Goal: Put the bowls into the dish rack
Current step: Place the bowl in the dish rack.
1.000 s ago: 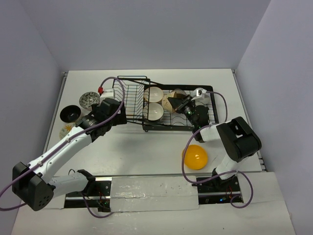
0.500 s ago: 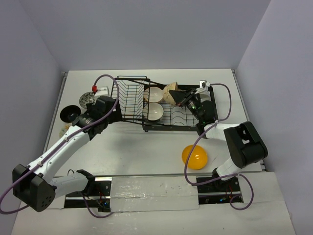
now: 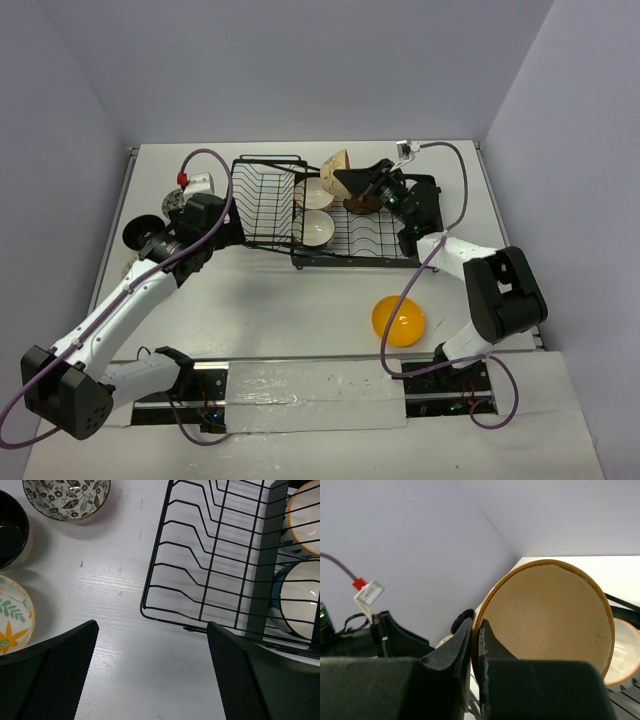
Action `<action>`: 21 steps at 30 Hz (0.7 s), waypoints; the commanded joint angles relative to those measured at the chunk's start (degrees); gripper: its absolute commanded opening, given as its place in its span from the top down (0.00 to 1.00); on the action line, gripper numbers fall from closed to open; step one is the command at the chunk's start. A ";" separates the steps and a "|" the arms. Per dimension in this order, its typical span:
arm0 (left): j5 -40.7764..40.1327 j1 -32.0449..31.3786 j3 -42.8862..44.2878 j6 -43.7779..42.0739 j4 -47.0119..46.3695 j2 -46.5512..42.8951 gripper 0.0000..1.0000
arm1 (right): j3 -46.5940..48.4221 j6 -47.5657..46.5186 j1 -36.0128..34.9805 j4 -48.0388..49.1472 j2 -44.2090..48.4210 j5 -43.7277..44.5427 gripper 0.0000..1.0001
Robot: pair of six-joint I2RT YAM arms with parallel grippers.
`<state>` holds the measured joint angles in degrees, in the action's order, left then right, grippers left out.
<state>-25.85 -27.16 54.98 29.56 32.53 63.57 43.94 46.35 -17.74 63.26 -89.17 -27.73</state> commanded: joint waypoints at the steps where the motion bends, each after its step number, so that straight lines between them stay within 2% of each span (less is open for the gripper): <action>1: 1.67 0.61 1.18 -0.65 -1.86 -1.78 0.05 | 5.80 -0.91 0.07 1.08 1.80 -5.84 1.00; 4: 2.55 0.88 1.27 -0.73 -2.04 -1.96 0.05 | 8.43 -1.43 -0.98 -1.12 1.01 -7.86 1.00; 9: 2.91 1.14 1.09 -0.38 -1.86 -2.22 0.05 | 13.18 -2.58 -4.05 -4.82 -1.35 -5.51 1.00; 13: 3.52 1.14 0.83 -0.12 -2.30 -2.57 0.05 | 17.48 0.93 -8.88 -1.57 -6.45 -0.41 1.00; 14: 3.35 1.14 0.83 -0.21 -2.30 -2.66 0.05 | 20.10 1.20 -9.94 -1.57 -7.59 3.69 1.00; 17: 1.51 1.23 0.92 -0.12 -1.69 -2.93 0.05 | 26.42 2.25 -13.63 -3.32 -12.42 10.74 1.00; 21: -0.26 1.23 0.66 -0.03 -1.77 -4.50 0.05 | 33.91 5.85 -16.27 -5.16 -20.15 14.36 1.00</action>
<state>-24.16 -26.26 54.98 29.58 32.16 61.36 71.48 49.04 -32.49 54.33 -107.35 -20.10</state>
